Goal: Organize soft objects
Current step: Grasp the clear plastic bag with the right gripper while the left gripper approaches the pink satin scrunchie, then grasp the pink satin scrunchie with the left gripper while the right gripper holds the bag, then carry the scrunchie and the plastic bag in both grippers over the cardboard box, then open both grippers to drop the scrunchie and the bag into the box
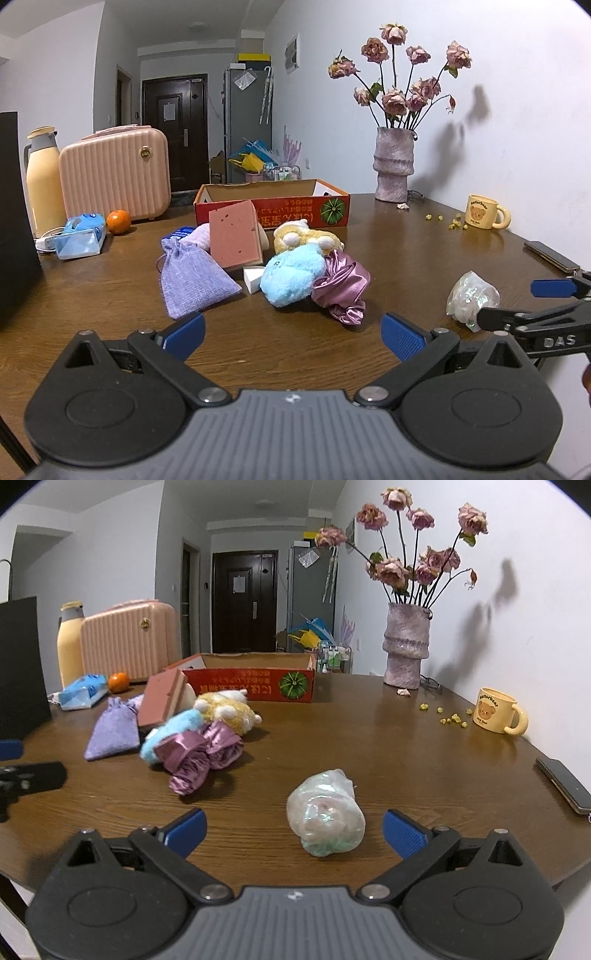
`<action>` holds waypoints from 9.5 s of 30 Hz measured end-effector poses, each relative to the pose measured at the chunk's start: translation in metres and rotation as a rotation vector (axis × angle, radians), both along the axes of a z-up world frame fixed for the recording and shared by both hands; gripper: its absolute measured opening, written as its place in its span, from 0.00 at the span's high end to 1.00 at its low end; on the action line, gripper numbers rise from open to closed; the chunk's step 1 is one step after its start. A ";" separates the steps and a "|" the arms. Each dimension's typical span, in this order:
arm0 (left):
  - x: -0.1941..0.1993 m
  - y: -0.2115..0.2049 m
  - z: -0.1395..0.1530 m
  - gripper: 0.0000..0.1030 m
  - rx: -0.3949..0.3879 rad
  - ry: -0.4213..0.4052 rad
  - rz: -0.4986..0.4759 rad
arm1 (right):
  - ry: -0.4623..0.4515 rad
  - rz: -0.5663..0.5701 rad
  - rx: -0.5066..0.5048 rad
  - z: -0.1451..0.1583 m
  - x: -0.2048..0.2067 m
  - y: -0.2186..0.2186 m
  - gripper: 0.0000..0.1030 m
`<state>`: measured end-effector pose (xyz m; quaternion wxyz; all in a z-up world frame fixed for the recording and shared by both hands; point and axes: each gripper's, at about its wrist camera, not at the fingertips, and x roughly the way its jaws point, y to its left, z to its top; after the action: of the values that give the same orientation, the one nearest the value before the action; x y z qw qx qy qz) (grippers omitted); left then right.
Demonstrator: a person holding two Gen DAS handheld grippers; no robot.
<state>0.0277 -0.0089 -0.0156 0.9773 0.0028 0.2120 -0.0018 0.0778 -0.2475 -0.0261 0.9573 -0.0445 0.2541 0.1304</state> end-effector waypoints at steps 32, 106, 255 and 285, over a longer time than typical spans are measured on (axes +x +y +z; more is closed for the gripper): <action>0.055 -0.019 -0.022 0.00 0.044 0.086 0.009 | 0.057 0.075 0.075 -0.034 0.075 -0.011 0.62; 0.195 -0.060 -0.053 0.67 -0.027 0.231 -0.133 | 0.097 0.037 0.198 -0.044 0.150 -0.024 0.62; 0.482 0.118 -0.011 0.00 0.042 0.071 0.145 | -0.032 0.027 0.056 -0.017 0.449 0.180 0.05; 0.453 0.115 0.003 0.00 0.033 0.021 0.123 | -0.109 0.024 0.079 -0.009 0.421 0.169 0.02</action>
<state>0.4807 0.1062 -0.0124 0.9731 0.0057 0.2221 0.0616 0.4984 -0.0782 -0.0349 0.9691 -0.0166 0.1957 0.1493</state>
